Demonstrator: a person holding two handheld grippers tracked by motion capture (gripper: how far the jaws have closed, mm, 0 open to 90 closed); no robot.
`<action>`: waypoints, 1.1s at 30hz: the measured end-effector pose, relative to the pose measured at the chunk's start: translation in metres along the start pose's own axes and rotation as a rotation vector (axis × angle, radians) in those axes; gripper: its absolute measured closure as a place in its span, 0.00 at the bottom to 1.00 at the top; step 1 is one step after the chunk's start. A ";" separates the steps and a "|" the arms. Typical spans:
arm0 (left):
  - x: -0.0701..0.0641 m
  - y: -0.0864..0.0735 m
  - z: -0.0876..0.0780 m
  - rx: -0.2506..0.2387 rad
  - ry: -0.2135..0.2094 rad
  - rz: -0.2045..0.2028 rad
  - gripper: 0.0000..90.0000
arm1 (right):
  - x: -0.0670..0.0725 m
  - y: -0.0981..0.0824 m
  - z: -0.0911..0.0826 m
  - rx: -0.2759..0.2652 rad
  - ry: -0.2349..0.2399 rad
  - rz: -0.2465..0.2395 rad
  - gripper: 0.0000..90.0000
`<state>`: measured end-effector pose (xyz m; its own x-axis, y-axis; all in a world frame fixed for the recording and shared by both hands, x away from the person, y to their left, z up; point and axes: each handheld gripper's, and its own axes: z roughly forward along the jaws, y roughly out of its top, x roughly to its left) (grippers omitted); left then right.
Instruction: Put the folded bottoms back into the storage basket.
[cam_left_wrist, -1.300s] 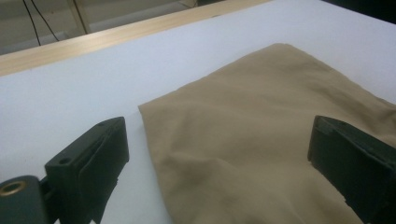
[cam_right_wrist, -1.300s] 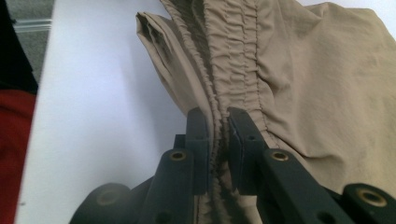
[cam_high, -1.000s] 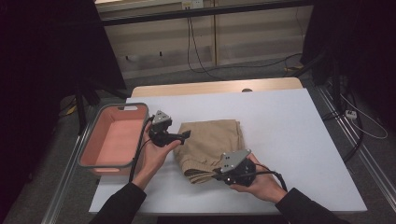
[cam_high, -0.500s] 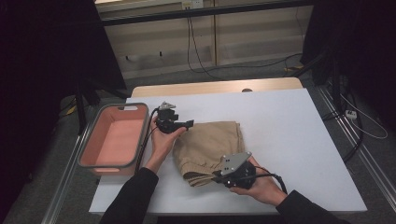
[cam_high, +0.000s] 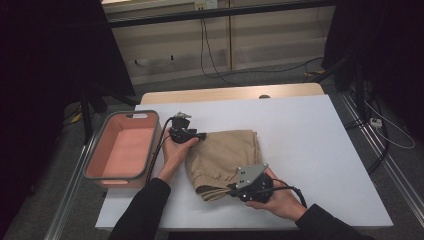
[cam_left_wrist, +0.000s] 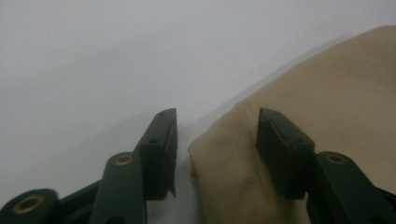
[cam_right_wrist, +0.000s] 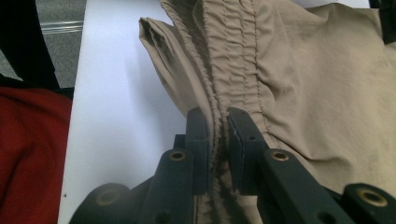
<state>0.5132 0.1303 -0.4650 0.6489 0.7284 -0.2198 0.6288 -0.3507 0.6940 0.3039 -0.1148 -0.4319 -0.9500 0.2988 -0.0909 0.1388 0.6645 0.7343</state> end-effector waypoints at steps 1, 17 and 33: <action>0.000 -0.001 0.000 -0.001 0.006 0.016 0.58 | 0.000 0.000 0.000 0.001 0.001 -0.002 0.88; -0.010 -0.002 -0.002 0.021 -0.016 0.029 0.94 | 0.000 0.000 0.000 -0.007 0.001 0.007 0.88; -0.013 0.009 -0.021 -0.078 -0.055 0.039 0.95 | 0.000 -0.001 -0.003 -0.051 -0.015 0.032 0.88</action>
<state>0.5008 0.1300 -0.4416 0.6965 0.6806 -0.2273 0.5684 -0.3299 0.7538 0.3025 -0.1173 -0.4304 -0.9408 0.3301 -0.0769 0.1541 0.6189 0.7702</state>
